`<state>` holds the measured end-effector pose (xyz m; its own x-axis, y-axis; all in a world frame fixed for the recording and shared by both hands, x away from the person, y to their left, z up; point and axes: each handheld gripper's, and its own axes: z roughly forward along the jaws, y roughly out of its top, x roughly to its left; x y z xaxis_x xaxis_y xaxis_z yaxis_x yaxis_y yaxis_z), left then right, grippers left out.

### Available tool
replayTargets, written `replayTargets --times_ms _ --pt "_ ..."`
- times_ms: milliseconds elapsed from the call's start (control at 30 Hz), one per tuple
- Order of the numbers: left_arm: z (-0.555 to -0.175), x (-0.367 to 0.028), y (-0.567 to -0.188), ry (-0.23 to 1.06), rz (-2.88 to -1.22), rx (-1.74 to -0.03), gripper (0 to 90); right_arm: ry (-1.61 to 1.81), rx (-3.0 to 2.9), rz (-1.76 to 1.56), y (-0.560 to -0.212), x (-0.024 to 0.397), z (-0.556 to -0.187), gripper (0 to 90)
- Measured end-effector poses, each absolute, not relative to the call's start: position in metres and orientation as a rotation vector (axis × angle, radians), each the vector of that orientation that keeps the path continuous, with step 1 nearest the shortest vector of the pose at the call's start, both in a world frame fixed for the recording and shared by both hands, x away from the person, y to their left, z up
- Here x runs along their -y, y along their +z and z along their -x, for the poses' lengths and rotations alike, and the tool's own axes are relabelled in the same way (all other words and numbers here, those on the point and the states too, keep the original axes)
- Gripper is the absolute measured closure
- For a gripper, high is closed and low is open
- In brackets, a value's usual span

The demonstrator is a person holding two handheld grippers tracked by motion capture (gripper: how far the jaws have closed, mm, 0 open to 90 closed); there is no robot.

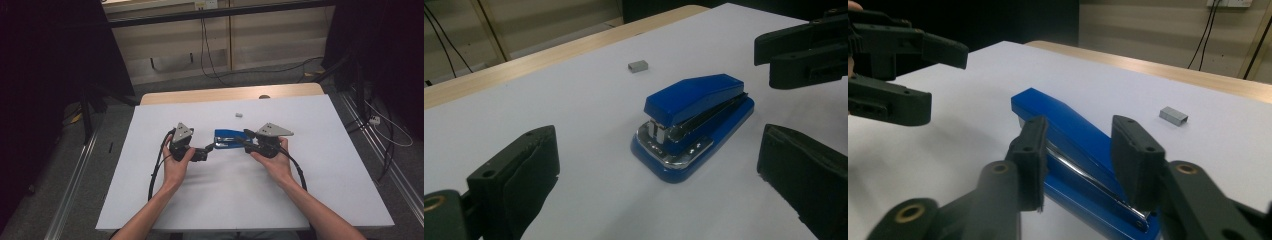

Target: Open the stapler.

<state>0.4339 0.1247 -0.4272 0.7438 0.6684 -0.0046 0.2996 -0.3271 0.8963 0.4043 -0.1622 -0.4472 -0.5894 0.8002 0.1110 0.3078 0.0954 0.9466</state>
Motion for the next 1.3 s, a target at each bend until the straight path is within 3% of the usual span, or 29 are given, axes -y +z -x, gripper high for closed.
replayTargets --times_ms 200,233,367,900,1067,1100,1200,1233,1267,1300 --pt "-0.434 -0.126 -0.426 0.455 -1.926 -0.729 4.3 1.532 -1.952 -1.077 -0.446 0.163 -0.406 75.0" --pt "-0.434 -0.127 -0.426 0.448 -1.923 -0.734 4.3 1.533 -1.969 -1.07 -0.445 0.162 -0.406 82.6" --pt "-0.434 -0.127 -0.426 0.464 -1.93 -0.748 4.5 1.548 -2.009 -1.047 -0.444 0.156 -0.408 90.0" --pt "-0.44 -0.127 -0.431 0.456 -1.933 -0.809 8.9 1.528 -2.087 -0.989 -0.445 0.139 -0.417 90.0" --pt "-0.441 -0.126 -0.432 0.464 -1.929 -0.841 17.2 1.534 -2.104 -0.985 -0.445 0.135 -0.419 90.0" --pt "-0.442 -0.126 -0.433 0.457 -1.934 -0.842 24.5 1.526 -2.122 -0.983 -0.445 0.132 -0.42 90.0" --pt "-0.443 -0.125 -0.433 0.428 -1.921 -0.843 30.1 1.517 -2.137 -0.978 -0.446 0.13 -0.42 90.0" --pt "-0.443 -0.125 -0.433 0.431 -1.924 -0.831 42.1 1.511 -2.143 -0.981 -0.447 0.128 -0.422 90.0" --pt "-0.443 -0.124 -0.434 0.438 -1.926 -0.828 42.1 1.511 -2.143 -0.981 -0.447 0.128 -0.422 90.0" --pt "-0.444 -0.125 -0.435 0.428 -1.937 -0.815 49.1 1.504 -2.148 -0.983 -0.447 0.127 -0.424 90.0"
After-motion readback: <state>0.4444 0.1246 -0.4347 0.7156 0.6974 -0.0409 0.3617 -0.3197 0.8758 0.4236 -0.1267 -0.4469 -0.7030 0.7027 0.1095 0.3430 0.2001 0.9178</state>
